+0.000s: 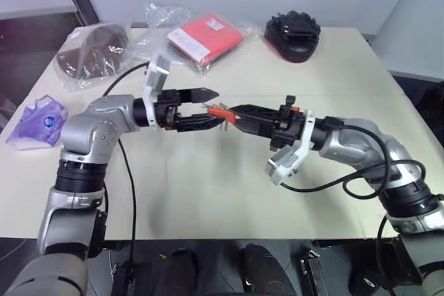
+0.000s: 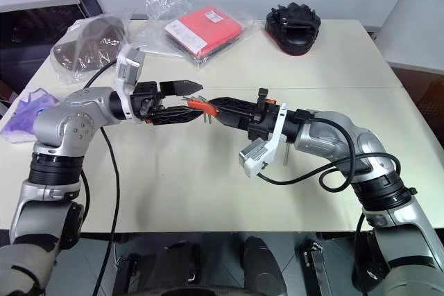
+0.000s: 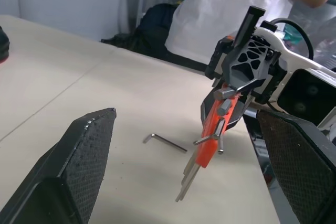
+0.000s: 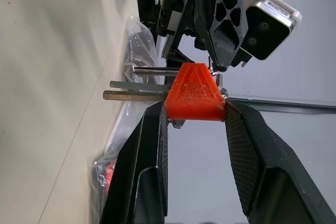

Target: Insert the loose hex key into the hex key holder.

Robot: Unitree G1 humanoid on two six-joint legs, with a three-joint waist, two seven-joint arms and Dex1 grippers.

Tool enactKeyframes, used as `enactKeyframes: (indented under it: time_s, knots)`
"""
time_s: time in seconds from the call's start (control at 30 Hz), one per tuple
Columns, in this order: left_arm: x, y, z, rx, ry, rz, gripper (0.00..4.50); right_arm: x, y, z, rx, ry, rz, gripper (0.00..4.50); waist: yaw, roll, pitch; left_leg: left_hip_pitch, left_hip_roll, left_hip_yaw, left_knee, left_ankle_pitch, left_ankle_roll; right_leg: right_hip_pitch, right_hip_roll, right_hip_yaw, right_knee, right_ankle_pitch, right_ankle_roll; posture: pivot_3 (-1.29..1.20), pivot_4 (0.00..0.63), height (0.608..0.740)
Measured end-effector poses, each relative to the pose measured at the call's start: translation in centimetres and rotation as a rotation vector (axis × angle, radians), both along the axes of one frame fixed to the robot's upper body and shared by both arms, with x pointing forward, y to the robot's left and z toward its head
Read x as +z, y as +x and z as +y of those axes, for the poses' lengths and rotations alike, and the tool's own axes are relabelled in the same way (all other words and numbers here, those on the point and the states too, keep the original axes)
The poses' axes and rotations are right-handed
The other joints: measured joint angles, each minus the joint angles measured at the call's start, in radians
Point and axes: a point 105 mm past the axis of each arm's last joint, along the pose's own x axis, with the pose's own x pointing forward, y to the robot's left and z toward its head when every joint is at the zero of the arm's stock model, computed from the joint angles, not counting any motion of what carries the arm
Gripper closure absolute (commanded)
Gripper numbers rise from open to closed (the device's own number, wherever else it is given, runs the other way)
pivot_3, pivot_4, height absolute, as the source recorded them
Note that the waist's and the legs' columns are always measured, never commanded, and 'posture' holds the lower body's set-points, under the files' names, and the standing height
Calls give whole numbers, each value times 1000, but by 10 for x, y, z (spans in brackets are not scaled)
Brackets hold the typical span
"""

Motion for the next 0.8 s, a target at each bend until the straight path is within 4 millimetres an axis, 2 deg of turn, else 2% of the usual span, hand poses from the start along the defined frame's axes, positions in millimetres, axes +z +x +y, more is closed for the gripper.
enactKeyframes:
  time_s: [0.1,0.2,0.23,0.33,0.8]
  knots:
    - [0,0,-2,-6,-6,2,832,0,0,0,0,-4,0,3510,1,0,0,0,0,0,0,0,0,0,0,0,0,0,0,0,150,740]
    - [-1,-1,-7,-21,-16,8,2259,0,-1,0,0,-6,-1,3510,1,0,0,0,0,0,0,0,0,0,0,0,0,0,0,0,150,740]
    - [-1,-2,-8,-30,-17,9,2922,1,0,0,-5,-6,-1,3510,1,0,0,0,0,0,0,0,0,0,0,0,0,0,0,0,150,740]
    - [-1,-7,-12,-55,-8,-2,4480,5,3,-4,-28,9,-5,3510,0,0,0,0,0,0,0,0,0,0,0,0,0,0,0,0,150,740]
    - [1,-7,-14,-41,2,-20,4480,5,4,-5,-30,22,16,3510,0,0,0,0,0,0,0,0,0,0,0,0,0,0,0,0,150,740]
